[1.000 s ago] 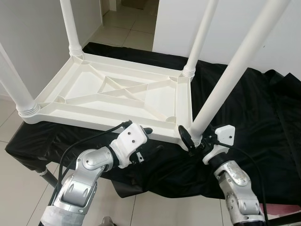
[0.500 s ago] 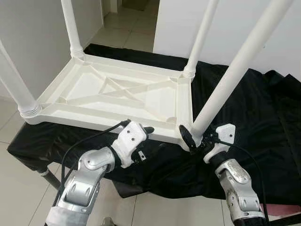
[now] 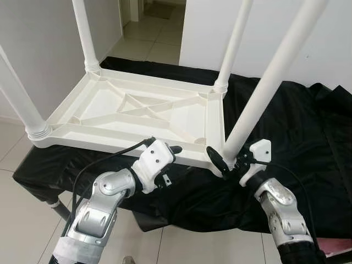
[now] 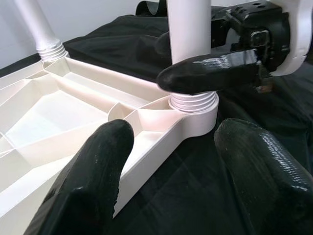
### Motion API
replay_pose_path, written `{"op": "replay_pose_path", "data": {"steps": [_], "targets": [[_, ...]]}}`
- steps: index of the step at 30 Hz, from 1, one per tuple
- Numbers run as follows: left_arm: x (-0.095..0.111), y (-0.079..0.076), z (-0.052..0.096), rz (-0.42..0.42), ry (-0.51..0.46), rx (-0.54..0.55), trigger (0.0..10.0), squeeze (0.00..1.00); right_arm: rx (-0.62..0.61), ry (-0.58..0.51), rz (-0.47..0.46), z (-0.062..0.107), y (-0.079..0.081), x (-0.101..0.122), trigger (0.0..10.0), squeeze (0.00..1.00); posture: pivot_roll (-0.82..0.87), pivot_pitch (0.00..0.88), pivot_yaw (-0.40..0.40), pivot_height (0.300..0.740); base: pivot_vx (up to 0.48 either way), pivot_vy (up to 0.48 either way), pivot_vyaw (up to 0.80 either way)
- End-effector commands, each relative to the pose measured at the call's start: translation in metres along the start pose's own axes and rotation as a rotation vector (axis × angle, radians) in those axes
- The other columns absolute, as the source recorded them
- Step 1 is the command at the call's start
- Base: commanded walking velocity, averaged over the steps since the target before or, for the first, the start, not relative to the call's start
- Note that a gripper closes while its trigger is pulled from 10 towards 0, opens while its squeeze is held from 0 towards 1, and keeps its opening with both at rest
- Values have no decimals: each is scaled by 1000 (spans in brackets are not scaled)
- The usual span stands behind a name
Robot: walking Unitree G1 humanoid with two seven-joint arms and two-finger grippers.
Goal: Building children table
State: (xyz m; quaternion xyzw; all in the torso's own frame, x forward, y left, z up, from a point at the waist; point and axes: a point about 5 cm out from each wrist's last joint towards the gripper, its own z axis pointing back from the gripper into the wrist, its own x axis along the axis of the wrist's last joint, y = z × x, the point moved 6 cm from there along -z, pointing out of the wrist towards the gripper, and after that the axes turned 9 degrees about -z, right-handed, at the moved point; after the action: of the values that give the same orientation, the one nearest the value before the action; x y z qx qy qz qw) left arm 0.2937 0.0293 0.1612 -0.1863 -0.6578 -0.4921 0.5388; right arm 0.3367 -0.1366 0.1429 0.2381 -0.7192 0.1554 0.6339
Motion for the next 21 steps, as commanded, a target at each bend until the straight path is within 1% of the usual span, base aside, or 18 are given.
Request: {"op": "replay_pose_path", "data": {"steps": [1, 3, 6, 10, 11, 13, 17, 21], "targets": [[-3, -1, -3, 10, 10, 11, 10000, 0, 33, 24, 11, -2, 2, -5, 10000, 0, 27, 17, -33, 740, 0, 0, 0], [-3, -2, -4, 8, 9, 4, 10000, 0, 45, 32, 14, -4, 1, -6, 10000, 0, 30, 18, -30, 740, 0, 0, 0], [-3, -4, -5, -2, 12, -10, 10000, 0, 96, 66, 32, -13, 0, -12, 10000, 0, 36, 22, -30, 740, 0, 0, 0], [-3, -4, -5, -3, 14, -11, 10000, 0, 103, 75, 39, -16, -1, -13, 10000, 0, 39, 23, -31, 740, 0, 0, 0], [-3, -4, -4, -6, 15, -10, 10000, 0, 99, 80, 45, -18, -5, -14, 10000, 0, 45, 24, -31, 740, 0, 0, 0], [-3, -4, -4, -6, 15, -10, 10000, 0, 99, 80, 45, -18, -5, -14, 10000, 0, 45, 24, -31, 740, 0, 0, 0], [-3, -3, -3, -12, 20, -5, 10000, 0, 101, 90, 58, -20, -11, -14, 10000, 0, 50, 27, -35, 740, 0, 0, 0], [-3, -3, -2, -12, 21, -5, 10000, 0, 104, 93, 60, -19, -12, -15, 10000, 0, 50, 29, -36, 740, 0, 0, 0]]}}
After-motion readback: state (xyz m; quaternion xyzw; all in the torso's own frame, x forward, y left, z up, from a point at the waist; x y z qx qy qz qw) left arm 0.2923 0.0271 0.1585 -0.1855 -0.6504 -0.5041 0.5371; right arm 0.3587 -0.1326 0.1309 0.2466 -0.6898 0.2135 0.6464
